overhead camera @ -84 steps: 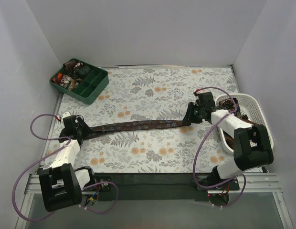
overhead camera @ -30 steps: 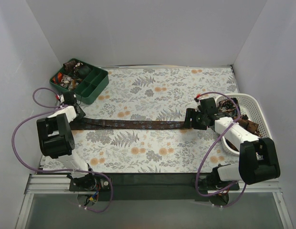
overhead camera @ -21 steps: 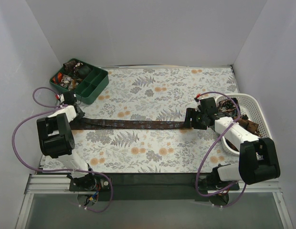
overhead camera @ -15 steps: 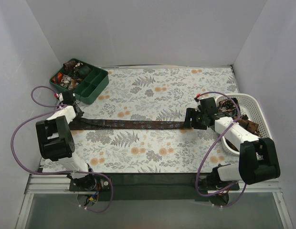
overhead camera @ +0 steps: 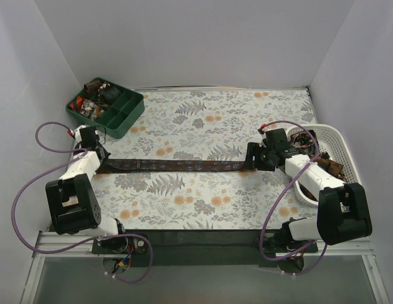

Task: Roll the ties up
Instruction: Flatten the tie

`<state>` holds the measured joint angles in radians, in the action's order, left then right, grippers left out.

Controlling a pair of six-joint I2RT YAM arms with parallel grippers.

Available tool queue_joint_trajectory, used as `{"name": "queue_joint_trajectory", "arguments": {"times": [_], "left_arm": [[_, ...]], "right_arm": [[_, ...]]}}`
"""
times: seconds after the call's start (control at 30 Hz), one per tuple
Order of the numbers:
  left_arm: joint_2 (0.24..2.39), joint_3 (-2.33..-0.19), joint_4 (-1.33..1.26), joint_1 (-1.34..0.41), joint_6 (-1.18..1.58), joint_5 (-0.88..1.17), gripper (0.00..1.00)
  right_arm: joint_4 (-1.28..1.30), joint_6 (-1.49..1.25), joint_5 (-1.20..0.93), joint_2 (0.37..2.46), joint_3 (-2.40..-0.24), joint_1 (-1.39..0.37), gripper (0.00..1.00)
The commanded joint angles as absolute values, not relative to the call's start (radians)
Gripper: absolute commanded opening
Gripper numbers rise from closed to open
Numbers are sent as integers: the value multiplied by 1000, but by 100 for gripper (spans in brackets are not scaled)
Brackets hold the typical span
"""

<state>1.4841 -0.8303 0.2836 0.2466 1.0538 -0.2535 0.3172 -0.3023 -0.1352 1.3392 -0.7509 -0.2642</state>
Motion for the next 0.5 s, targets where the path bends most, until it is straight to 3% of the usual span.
{"name": "queue_joint_trajectory", "arguments": {"times": [0.0,0.47], "left_arm": [[1385,-764,253,244,1091,-287,0],[1275,-583,166,290,1192,-339,3]], "right_arm": [[331,-275,-124,1318,-814,-270,63],[436,-187,-100,1384,-942,-359,64]]}}
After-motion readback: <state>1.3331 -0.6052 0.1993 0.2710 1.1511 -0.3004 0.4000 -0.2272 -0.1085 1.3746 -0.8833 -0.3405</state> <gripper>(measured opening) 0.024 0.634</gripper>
